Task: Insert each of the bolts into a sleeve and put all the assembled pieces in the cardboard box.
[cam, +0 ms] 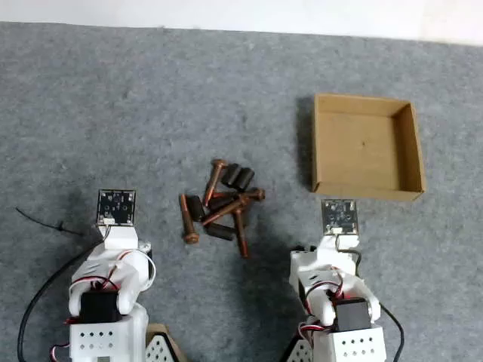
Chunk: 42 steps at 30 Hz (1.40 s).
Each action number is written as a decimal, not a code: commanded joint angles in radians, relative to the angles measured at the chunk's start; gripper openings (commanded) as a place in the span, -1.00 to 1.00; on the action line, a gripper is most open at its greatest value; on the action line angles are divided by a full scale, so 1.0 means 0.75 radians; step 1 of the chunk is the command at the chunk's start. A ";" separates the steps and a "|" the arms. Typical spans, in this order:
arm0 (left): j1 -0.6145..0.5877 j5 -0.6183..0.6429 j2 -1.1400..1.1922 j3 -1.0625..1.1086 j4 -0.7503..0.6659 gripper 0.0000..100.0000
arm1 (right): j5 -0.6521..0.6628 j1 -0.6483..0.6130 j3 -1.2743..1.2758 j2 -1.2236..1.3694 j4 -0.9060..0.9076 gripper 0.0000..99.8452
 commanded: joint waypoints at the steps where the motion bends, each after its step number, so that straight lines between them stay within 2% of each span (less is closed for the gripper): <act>1: -0.003 -0.002 -0.011 0.028 0.006 -0.99 | -0.004 0.007 0.195 -0.005 0.003 -0.84; 6: 0.005 0.002 -0.013 0.028 0.006 -0.99 | -0.004 0.007 0.195 -0.005 0.003 -0.84; 14: 0.116 0.000 -0.017 0.028 0.006 -0.99 | -0.008 0.005 0.195 -0.005 0.003 -0.84; 21: 0.118 -0.004 -0.021 -0.003 -0.016 -0.99 | -0.010 0.005 0.195 -0.005 0.003 -0.84; 23: 0.105 -0.004 -0.021 -0.116 -0.070 -0.99 | -0.008 0.007 0.195 -0.007 0.003 -0.84; 28: -0.044 -0.002 -0.021 -0.457 -0.227 -0.99 | -0.006 0.009 0.195 -0.007 -0.005 -0.84; 32: -0.024 0.006 -0.021 -0.598 -0.423 -0.99 | -0.006 0.009 0.195 -0.007 -0.001 -0.84; 36: 0.136 -0.002 -0.015 -0.611 -0.640 -0.99 | -0.010 0.003 0.195 -0.007 0.001 -0.84; 39: 0.193 0.002 -0.011 -0.574 -0.743 -0.99 | -0.012 -0.015 0.195 -0.007 -0.032 -0.84; 42: 0.193 0.004 -0.011 -0.429 -0.822 -0.99 | -0.004 0.001 0.195 -0.007 -0.214 -0.84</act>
